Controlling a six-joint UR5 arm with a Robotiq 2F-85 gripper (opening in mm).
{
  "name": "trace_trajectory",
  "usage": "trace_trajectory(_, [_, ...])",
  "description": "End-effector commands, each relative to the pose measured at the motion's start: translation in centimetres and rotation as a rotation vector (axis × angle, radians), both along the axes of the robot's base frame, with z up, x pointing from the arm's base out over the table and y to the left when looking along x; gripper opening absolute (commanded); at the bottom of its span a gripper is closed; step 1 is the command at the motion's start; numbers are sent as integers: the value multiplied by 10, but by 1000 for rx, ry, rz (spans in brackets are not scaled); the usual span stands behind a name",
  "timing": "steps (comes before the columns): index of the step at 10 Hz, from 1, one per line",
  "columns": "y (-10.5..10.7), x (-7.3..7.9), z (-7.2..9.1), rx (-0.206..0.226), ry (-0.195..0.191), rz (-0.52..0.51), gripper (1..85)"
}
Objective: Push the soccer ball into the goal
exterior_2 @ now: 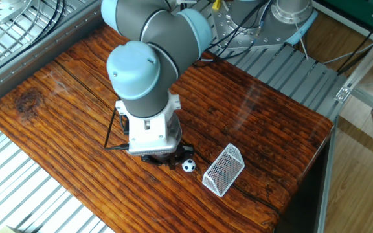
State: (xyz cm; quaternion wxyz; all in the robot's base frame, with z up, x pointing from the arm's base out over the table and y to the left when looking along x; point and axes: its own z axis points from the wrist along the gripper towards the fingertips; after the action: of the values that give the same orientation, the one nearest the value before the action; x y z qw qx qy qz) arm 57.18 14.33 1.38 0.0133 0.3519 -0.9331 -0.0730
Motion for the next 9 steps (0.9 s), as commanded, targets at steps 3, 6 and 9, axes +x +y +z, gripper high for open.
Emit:
trace_trajectory(3, [9,-9,-6,53,55,-2,10])
trace_trajectory(6, [1,-18,-3,40,96,5,10])
trace_trajectory(9, [3,-8,-3,47,63,-26,10])
